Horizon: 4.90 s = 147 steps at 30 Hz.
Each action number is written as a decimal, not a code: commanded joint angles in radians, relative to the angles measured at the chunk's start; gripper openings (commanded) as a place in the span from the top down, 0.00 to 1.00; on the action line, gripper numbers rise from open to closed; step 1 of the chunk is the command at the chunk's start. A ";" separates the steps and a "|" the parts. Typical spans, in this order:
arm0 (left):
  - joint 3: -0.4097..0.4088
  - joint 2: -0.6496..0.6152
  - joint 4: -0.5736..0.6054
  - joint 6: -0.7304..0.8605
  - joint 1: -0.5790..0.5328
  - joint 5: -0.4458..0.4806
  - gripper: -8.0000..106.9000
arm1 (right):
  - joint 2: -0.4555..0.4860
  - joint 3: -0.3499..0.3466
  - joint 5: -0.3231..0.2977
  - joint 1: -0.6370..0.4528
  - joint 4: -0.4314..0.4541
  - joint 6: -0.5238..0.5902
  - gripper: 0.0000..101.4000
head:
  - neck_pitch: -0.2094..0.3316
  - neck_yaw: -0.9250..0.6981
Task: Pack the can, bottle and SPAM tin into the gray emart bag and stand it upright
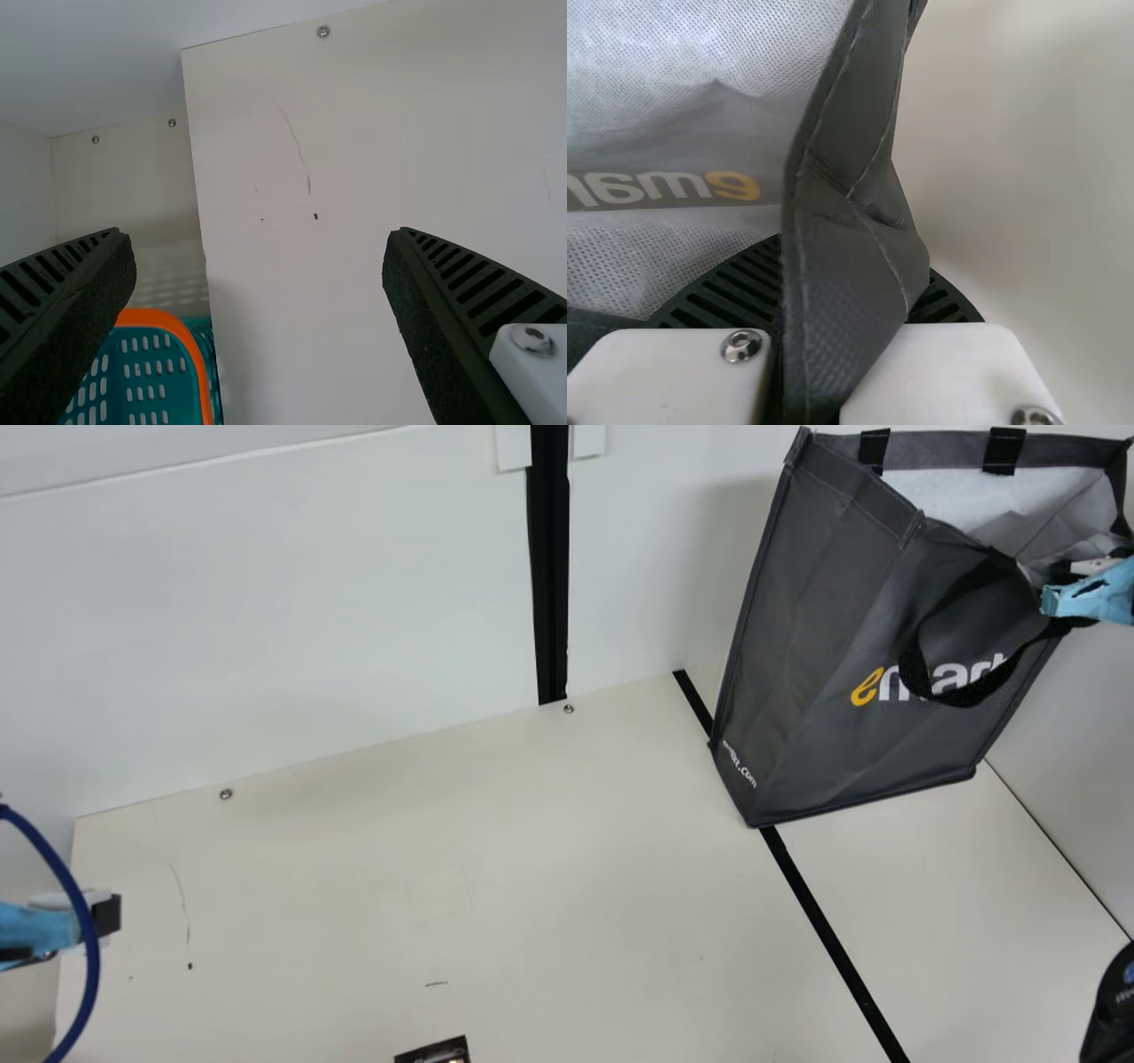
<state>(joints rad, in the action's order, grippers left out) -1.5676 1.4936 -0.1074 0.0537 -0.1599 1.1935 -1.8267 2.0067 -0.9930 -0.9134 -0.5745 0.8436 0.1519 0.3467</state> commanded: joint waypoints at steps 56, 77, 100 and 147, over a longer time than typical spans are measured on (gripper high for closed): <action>0.000 0.000 0.000 0.000 0.000 0.000 0.15 | 0.082 0.294 -0.098 0.124 -0.176 0.001 0.06 | 0.023 0.002; 0.000 0.000 0.000 0.000 0.000 0.000 0.15 | 0.125 0.258 -0.112 0.379 -0.146 -0.035 0.06 | 0.023 0.002; 0.000 0.000 0.000 0.000 0.000 0.000 0.15 | 0.230 0.004 -0.057 0.716 -0.085 -0.045 0.06 | 0.023 0.002; 0.000 0.000 0.000 0.000 0.000 0.000 0.15 | 0.406 -0.589 0.113 0.918 -0.037 0.012 0.06 | 0.023 0.002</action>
<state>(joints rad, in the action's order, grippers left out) -1.5676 1.4936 -0.1074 0.0537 -0.1599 1.1935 -1.4211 1.4172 -0.8801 0.0046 -0.6110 0.8551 0.1519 0.3482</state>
